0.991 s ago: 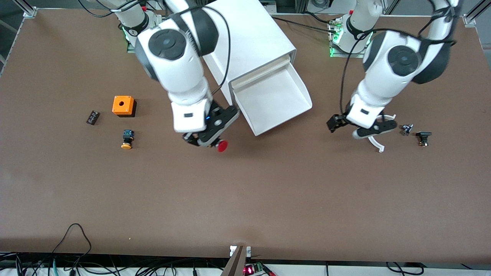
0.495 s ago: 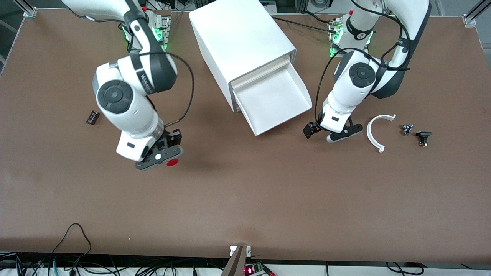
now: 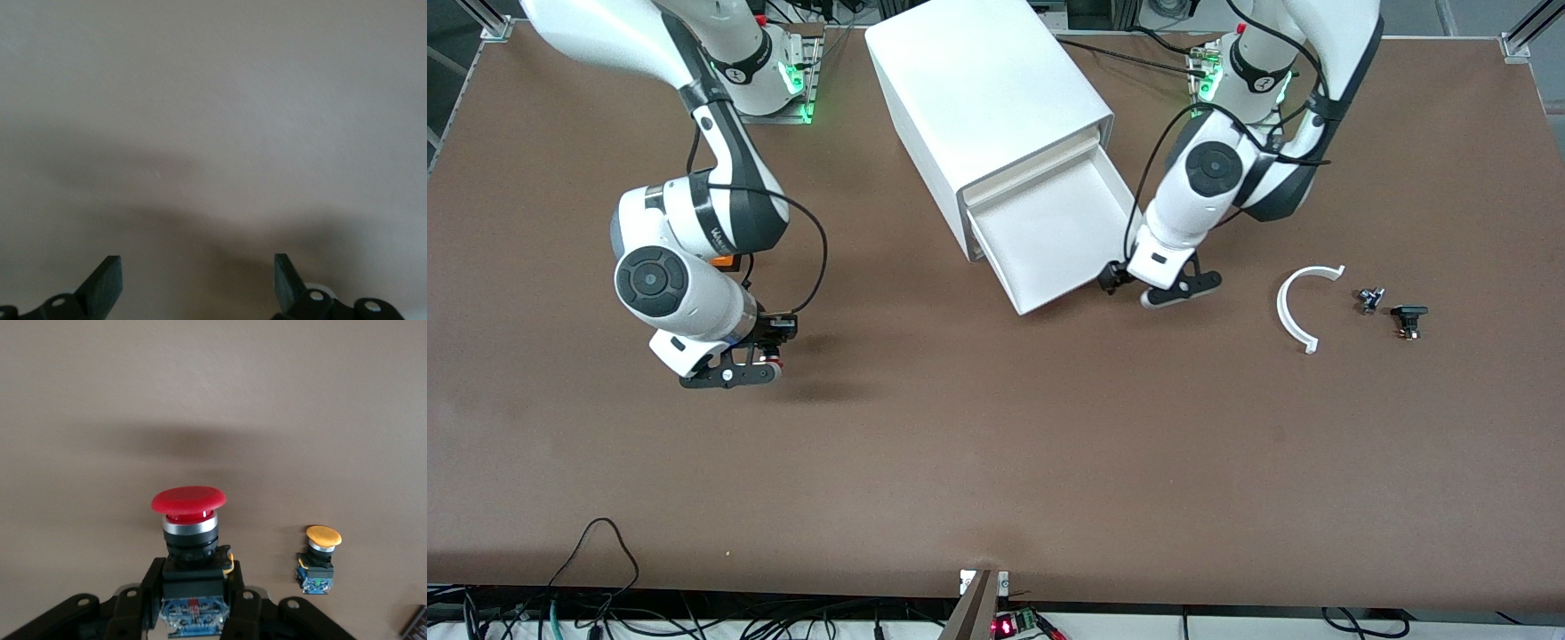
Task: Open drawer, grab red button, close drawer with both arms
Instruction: 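Push the drawer shut with the left gripper while the right gripper carries the button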
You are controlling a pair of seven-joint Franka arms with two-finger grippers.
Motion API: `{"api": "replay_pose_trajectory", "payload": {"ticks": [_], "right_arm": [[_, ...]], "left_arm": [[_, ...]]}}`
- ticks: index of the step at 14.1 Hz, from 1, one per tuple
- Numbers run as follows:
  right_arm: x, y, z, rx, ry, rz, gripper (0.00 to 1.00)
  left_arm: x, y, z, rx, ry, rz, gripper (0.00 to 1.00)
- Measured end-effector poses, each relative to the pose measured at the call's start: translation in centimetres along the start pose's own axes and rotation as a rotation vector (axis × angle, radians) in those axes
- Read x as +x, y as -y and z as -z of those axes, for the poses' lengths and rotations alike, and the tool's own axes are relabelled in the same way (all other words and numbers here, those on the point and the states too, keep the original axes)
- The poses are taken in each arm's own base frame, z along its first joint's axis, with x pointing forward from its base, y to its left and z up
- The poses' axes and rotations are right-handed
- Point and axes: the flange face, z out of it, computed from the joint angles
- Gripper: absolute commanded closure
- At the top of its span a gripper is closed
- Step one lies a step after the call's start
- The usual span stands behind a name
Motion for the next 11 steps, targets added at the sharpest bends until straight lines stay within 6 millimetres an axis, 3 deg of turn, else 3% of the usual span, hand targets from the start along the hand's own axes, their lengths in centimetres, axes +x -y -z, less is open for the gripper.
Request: {"api": "replay_pose_trajectory", "payload": {"ticks": [2,6,11], "right_arm": [[-1.0,-1.0,-3.7,0.008,-0.009,-0.012,0.74],[-3.8,-0.5,-9.6,0.03,-0.067,-0.001,0.7],[-5.2,-0.4,-11.3,0.032,-0.059,0.004,0.7]], "left_arm": [[-1.4,-0.9,-0.2,0.003,0.013,-0.029,0.0],[-4.1,-2.0,-0.2,0.05,0.064,-0.08,0.0],[-11.3,-5.6,-0.2,0.077,0.121,-0.224,0.0]]}}
